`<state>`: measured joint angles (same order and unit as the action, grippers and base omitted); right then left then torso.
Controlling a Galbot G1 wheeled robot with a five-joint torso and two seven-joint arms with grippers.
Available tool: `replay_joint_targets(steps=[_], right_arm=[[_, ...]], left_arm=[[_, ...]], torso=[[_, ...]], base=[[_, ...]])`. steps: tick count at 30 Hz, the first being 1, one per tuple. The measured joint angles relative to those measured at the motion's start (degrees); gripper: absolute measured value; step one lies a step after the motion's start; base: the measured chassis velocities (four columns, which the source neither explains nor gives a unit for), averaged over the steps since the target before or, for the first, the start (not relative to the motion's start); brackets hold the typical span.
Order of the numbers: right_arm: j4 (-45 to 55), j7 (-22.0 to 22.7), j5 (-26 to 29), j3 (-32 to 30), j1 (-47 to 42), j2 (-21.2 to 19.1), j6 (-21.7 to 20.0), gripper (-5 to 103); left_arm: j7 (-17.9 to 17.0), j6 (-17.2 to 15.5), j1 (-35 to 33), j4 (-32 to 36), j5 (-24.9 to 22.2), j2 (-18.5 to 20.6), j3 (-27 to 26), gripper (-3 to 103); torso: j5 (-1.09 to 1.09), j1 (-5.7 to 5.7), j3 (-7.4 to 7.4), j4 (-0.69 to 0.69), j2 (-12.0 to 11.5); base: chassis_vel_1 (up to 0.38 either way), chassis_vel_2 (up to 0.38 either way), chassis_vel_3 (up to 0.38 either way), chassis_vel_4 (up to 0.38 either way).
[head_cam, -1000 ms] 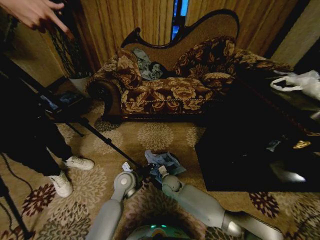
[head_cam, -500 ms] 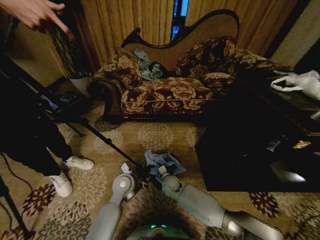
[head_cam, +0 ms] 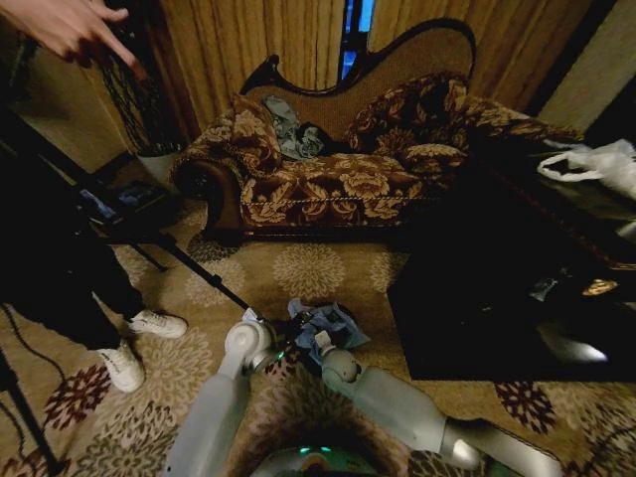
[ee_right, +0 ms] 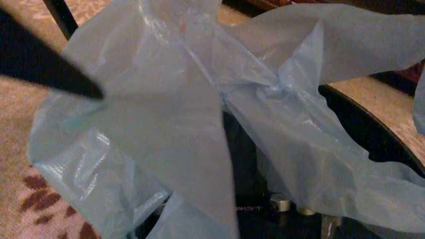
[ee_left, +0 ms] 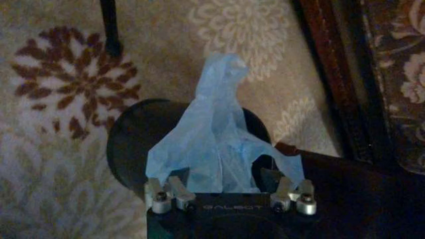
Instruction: Place a garbage bag over the trash bin.
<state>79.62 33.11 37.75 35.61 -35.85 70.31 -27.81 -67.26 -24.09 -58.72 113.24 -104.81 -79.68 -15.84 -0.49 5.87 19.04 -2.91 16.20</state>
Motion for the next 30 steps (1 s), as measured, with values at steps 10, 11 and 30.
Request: replay_joint_targets(steps=[10,11,30], right_arm=[[-0.4,0.2,0.0,0.1,0.0,0.4,0.5,100],[-0.4,0.2,-0.1,0.1,0.0,0.5,0.7,100],[-0.7,0.7,-0.4,0.4,-0.1,0.6,1.2,100]], left_arm=[[-4.0,2.1,1.6,-2.6,-4.5,0.2,0.1,100],[-4.0,2.1,1.7,-3.3,-4.8,0.2,0.1,100],[-2.6,3.0,1.3,-6.6,-3.8,-0.7,0.3,67]], torso=[[0.0,0.0,0.0,0.0,0.0],[0.0,0.0,0.0,0.0,0.0],[0.0,0.0,-0.01,0.0,0.0]], base=[[0.0,0.0,0.0,0.0],[0.0,0.0,0.0,0.0],[0.0,0.0,0.0,0.0]])
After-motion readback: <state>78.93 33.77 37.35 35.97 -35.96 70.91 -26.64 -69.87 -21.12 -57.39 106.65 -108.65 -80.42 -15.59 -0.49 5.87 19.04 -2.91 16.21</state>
